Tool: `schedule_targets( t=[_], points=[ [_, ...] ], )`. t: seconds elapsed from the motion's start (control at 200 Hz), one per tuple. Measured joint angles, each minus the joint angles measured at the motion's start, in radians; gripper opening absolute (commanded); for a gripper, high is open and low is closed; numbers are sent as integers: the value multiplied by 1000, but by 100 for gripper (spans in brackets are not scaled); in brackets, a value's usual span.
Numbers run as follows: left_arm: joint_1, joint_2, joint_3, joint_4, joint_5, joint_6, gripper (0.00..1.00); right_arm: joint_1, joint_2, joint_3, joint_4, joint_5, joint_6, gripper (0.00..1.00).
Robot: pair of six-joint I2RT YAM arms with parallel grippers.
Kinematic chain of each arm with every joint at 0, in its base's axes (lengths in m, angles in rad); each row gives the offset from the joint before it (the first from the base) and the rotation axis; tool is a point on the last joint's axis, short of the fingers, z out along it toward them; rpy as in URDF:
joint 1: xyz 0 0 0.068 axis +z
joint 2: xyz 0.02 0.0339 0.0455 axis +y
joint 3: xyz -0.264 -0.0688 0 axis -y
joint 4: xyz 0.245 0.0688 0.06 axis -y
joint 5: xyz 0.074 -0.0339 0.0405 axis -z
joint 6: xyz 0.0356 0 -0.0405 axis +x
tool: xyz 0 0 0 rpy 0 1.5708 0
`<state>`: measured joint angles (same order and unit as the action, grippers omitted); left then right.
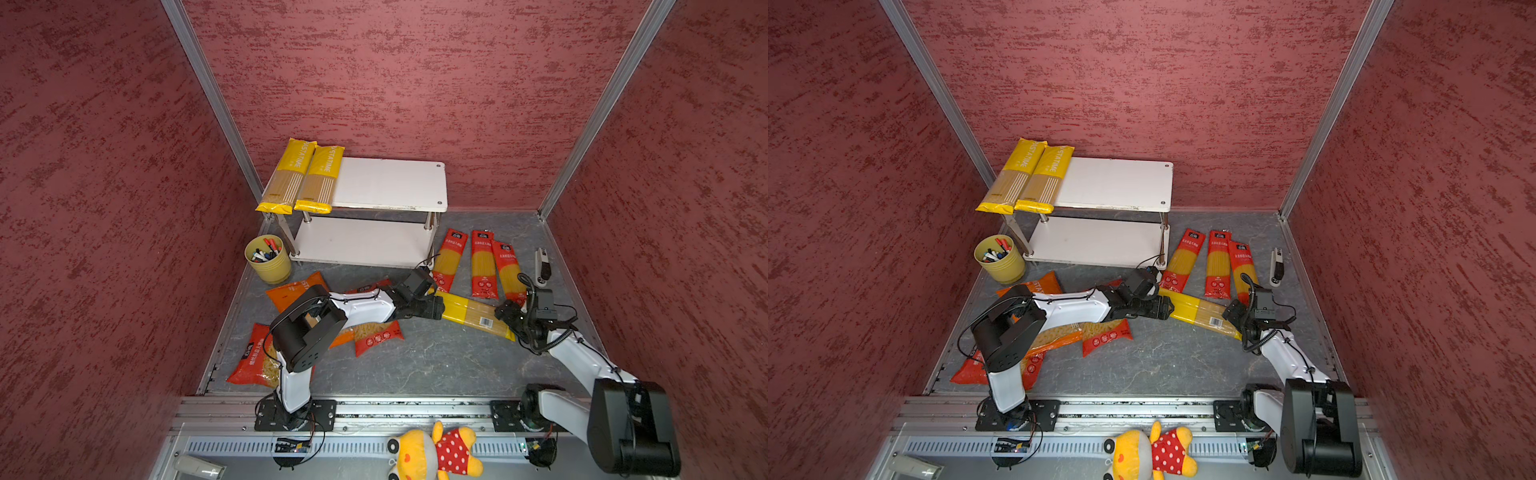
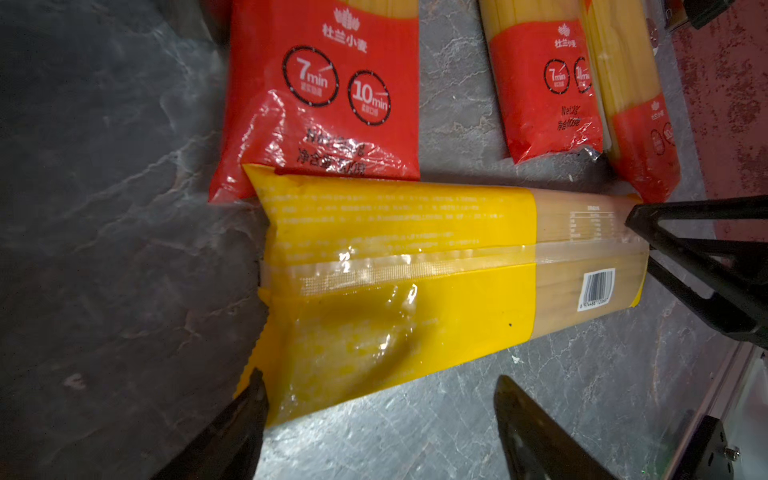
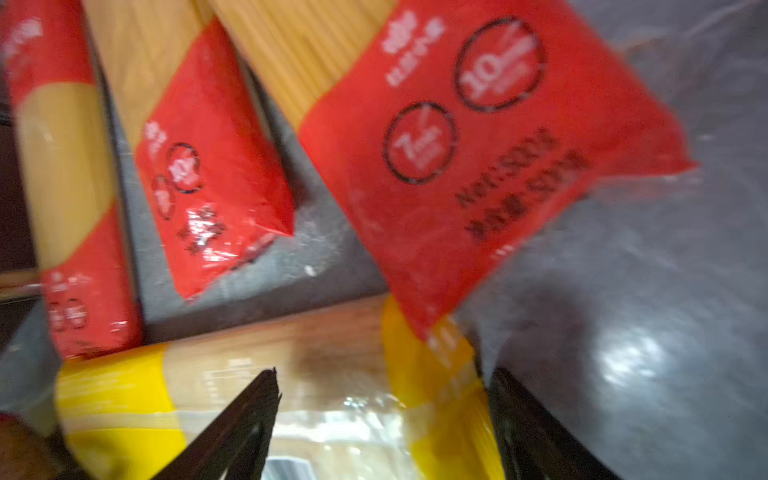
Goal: Place and organize the pasta boxes and bags onto the shelf
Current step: 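Grasp the yellow PASTATIME pack with both grippers at its two ends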
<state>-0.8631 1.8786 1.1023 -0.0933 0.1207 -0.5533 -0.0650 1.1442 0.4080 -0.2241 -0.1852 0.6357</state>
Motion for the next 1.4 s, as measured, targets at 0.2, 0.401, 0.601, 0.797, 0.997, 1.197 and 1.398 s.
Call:
schedule_targets(
  t=[0.2,0.401,0.601,0.797,0.997,1.197,1.398],
  points=[
    [27,2,-31,51,68,-23,81,-13,-24,-50,100,-126,13,71],
    [57,1,-48,66,93,-31,81,-15,-156,-80,121,-256,78,64],
    [76,1,-48,66,95,-30,81,-16,-192,-74,122,-282,96,42],
    [84,1,-48,64,99,-30,81,-17,-153,-74,99,-252,101,18],
    [76,-40,-73,42,93,-4,83,-16,-182,-32,34,-252,132,9],
    [-50,-192,-102,-12,-33,138,87,-13,-192,64,-53,-284,181,5],
    [-276,-247,-168,160,-305,473,91,-9,-217,129,-143,-313,255,0]
  ],
)
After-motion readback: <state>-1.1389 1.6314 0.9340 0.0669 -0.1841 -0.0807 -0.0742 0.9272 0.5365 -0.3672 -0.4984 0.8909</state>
